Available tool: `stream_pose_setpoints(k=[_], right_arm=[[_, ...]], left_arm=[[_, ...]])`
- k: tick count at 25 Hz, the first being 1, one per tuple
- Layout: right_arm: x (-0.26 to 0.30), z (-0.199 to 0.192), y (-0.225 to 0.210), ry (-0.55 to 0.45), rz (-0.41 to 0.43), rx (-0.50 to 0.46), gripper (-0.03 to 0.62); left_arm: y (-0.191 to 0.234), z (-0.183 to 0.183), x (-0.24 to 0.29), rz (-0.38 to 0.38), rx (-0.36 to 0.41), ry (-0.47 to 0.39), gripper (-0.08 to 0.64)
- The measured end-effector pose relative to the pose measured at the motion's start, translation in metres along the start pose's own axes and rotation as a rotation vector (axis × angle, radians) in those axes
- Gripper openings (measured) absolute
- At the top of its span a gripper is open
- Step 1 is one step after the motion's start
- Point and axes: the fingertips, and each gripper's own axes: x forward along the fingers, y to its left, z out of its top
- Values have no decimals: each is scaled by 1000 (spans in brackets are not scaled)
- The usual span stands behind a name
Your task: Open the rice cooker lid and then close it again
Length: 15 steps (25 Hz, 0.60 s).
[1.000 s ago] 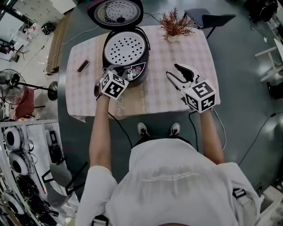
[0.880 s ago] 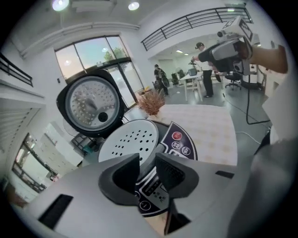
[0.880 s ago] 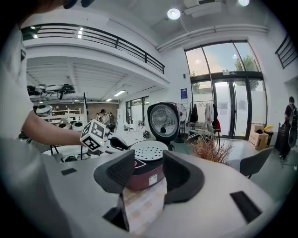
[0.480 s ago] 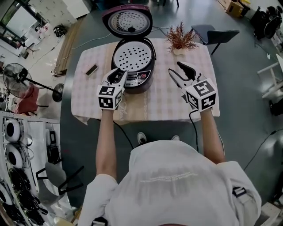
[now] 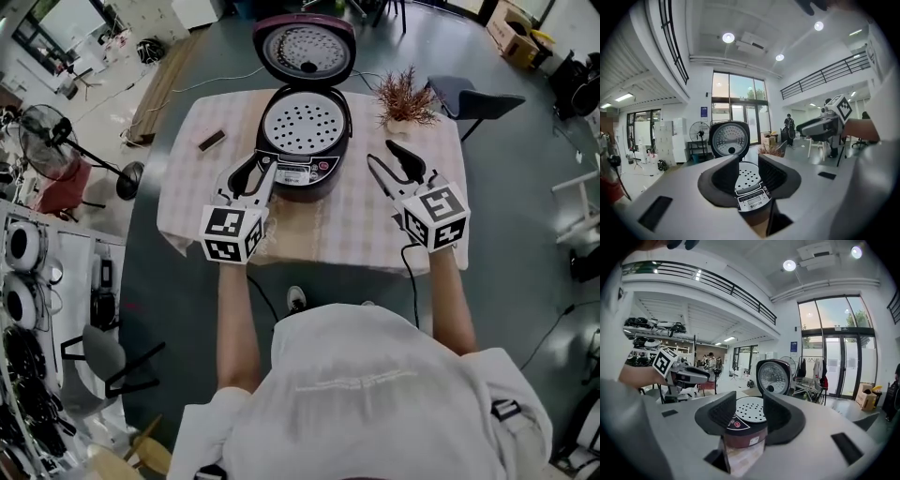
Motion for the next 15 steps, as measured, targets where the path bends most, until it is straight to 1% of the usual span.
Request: stream_pose_setpoints(k=[3,8,15], right_arm=[[7,0,4,-1,12,3,196],[17,2,6,5,10,-11,196],[32,10,13,27,-31,-46,196]], left_arm=[[4,-9,-6,15,-16,4,143],[19,-14,-6,20,-14,9,143],[38,-19,-6,-26,7,13,143]])
